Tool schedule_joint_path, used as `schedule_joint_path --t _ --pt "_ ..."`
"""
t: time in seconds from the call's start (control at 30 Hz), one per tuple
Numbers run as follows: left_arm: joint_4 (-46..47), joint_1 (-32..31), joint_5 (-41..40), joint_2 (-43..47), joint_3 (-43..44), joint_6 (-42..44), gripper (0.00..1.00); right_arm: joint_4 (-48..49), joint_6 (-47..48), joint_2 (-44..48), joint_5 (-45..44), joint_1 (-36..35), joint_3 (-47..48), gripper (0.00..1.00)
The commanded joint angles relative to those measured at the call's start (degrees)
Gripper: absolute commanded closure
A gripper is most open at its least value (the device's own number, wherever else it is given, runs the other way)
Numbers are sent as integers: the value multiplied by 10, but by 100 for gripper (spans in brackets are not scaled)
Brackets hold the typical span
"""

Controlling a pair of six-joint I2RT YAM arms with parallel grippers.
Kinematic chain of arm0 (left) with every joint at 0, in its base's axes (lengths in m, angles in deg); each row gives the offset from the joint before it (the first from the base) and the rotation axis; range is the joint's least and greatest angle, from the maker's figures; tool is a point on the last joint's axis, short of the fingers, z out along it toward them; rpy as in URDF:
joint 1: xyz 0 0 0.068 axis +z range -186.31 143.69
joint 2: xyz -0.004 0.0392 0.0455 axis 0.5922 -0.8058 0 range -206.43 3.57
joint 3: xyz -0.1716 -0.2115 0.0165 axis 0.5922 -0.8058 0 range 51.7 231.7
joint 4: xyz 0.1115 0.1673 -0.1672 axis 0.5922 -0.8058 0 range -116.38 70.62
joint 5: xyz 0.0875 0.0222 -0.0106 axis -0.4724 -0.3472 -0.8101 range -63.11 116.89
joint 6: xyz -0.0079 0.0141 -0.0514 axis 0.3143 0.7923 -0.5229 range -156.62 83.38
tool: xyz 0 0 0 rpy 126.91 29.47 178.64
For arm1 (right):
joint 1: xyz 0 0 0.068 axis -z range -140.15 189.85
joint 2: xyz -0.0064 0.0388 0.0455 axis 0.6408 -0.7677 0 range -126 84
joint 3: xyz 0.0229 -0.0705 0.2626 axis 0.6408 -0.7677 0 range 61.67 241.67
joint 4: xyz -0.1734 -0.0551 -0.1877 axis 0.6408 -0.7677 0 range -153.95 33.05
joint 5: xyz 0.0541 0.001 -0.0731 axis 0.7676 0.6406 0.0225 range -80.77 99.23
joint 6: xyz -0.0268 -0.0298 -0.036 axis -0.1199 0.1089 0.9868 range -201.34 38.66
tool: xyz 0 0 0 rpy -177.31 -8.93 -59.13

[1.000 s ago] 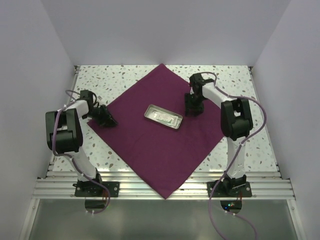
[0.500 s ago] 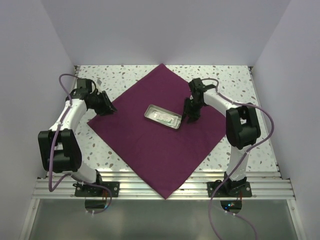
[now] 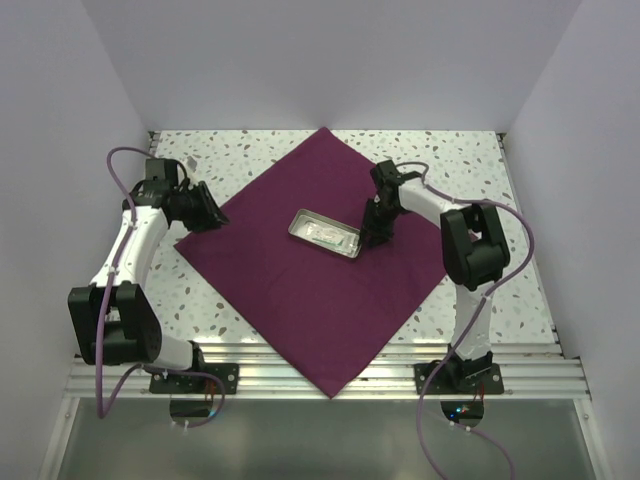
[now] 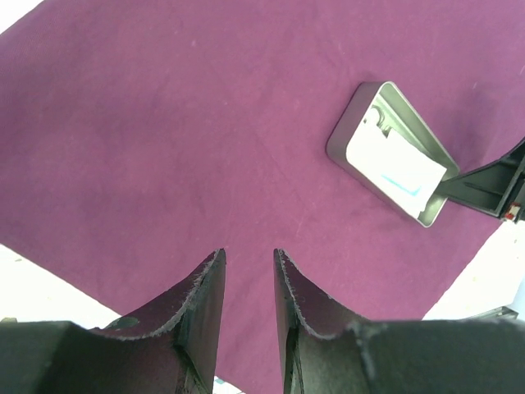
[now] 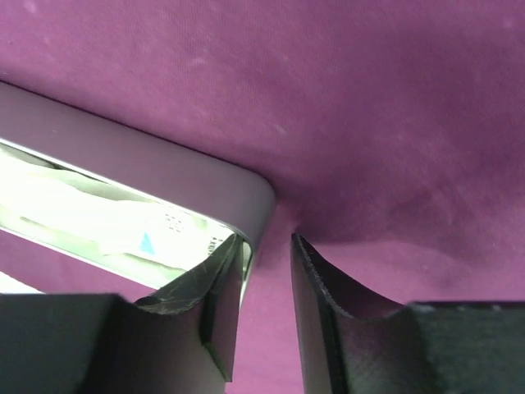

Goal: Prepare the surgical pack

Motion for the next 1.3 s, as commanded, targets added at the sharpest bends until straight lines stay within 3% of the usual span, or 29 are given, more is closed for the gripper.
schedule_joint_path --t 0.0,0.4,0.73,1.27 --pt "-9 -1 -11 21 -10 14 66 -11 20 -7 -10 -5 32 67" --pt "-10 -1 -25 22 -10 10 66 -90 159 -55 -33 -5 130 81" --pt "-7 -1 -20 1 -1 9 66 -100 209 -82 -12 -6 175 99" --pt "-8 -1 -20 -19 -10 10 66 -121 302 -145 23 -6 254 100"
